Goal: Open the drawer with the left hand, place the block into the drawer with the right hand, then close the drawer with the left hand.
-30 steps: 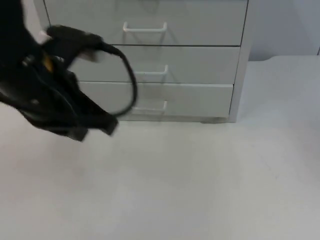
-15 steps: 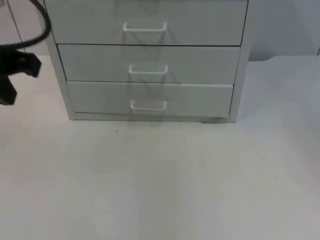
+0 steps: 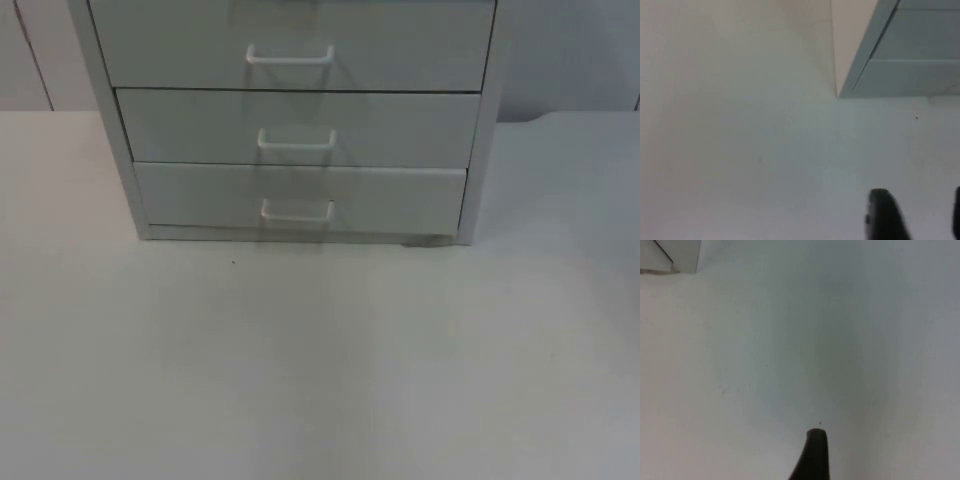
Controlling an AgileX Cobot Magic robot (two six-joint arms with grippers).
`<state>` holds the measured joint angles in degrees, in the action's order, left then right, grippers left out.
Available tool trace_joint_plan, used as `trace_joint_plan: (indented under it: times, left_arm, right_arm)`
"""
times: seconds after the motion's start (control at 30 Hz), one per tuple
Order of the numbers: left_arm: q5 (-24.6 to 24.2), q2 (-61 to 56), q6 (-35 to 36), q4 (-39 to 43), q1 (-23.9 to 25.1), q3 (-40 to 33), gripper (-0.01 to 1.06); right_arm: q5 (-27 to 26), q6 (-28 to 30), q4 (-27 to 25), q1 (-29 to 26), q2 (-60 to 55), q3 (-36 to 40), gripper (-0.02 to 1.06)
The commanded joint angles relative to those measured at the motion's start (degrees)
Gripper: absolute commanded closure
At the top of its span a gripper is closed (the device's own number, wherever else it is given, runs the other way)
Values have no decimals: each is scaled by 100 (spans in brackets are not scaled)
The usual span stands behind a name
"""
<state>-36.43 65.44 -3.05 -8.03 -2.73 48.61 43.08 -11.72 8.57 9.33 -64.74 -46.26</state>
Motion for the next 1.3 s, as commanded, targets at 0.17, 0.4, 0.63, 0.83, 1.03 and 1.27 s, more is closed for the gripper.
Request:
trace_joint_plan:
  times: [0.17, 0.4, 0.63, 0.83, 1.03, 1.27]
  left_arm:
    - [-447, -720, -11, -60, 18, -32, 0]
    - [-756, -1677, -11, -51, 18, -32, 0]
    - [-833, -3109, -11, 291, 18, -32, 0]
    - [-857, -4206, -11, 402, 18, -407, 0]
    - [-990, -5360, 2, 455, 18, -1003, 0]
    - [-1716, -6033, 46, 1014, 18, -1028, 0]
  right_arm:
    - [-42, 67, 18, -16, 100, 6, 34]
    - [-113, 228, 6, -16, 972, 6, 34]
    - [-98, 505, -141, -16, 2434, 6, 34]
    - [-23, 1172, -552, -16, 3371, 6, 34]
    - [412, 1405, -640, -16, 4266, 6, 34]
    - [1114, 1541, -640, -16, 5191, 20, 28]
